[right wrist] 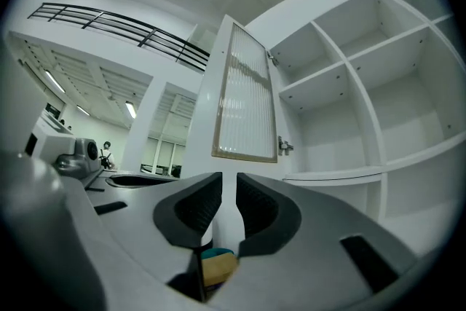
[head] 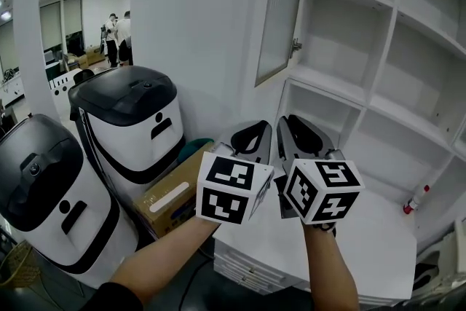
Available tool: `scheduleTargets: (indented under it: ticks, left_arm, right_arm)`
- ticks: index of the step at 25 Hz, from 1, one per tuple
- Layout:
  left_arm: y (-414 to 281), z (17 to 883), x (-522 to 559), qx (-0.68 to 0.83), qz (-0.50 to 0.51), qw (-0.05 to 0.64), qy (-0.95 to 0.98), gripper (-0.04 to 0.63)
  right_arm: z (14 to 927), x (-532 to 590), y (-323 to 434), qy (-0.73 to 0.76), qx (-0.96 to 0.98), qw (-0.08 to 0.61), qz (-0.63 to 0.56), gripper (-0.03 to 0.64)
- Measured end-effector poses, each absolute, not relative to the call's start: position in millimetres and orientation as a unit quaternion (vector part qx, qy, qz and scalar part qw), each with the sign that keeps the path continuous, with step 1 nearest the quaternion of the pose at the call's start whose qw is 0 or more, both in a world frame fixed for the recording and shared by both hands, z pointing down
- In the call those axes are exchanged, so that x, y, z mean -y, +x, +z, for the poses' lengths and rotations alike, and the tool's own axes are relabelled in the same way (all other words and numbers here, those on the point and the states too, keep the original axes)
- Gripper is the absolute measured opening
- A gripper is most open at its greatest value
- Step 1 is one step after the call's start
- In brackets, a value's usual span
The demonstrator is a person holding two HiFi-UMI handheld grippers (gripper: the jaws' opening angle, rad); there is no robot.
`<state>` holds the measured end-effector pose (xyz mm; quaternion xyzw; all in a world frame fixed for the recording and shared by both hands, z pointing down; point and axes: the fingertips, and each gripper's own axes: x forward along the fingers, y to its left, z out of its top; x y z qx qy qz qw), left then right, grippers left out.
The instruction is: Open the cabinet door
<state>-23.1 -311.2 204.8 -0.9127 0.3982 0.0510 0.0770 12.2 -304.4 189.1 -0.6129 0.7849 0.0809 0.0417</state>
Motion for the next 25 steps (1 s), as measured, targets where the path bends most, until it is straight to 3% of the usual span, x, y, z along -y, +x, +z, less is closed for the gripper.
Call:
scheduleTargets:
  ticks: [25]
  left_arm:
    - [138, 228, 270, -0.318, 0.025, 0.045, -0.947, 0.011]
  right_arm:
    - [224, 250, 170, -0.694, -0.718, 0.01, 0.052, 0.025]
